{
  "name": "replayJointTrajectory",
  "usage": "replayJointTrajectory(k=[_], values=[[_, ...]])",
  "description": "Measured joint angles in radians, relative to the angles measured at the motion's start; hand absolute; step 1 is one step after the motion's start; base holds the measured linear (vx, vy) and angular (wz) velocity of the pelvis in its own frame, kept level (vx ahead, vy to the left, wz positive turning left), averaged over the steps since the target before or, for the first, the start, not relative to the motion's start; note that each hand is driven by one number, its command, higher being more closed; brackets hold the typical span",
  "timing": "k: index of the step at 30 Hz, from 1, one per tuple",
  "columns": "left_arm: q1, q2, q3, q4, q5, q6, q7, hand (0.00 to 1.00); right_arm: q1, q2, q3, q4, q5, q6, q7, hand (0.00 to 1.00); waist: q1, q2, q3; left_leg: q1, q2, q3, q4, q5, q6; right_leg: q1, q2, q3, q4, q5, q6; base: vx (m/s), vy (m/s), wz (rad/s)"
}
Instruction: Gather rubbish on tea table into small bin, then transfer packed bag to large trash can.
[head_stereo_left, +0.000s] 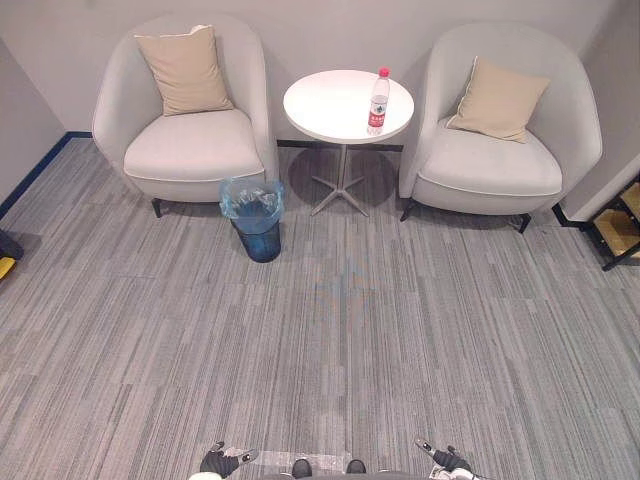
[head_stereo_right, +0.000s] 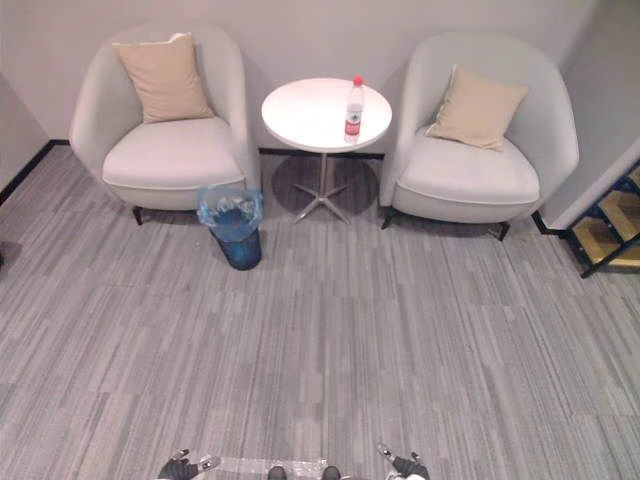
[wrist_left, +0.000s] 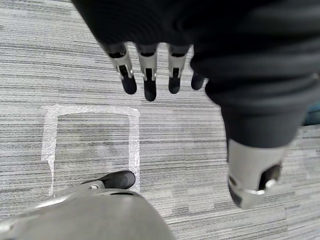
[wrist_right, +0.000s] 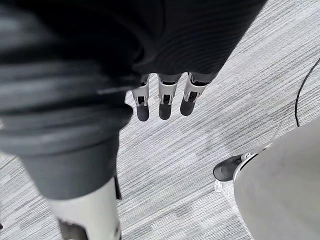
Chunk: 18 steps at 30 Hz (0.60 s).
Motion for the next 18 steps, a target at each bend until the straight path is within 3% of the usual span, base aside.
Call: replayJointTrajectory(k=[18], values=[[-0.006,0.008,-0.030,0.008,0.009,0.000,0.001,0.00,0.000,0.000,0.010,0.000,-0.001,0.000,-0.002,0.00,0.001,-0.002,0.003,-0.001,0.000,0.005,0.000,0.000,0.000,0.005,0.001,-0.001,-0.015,0.007,-0.006,0.00,-0.001,0.00]])
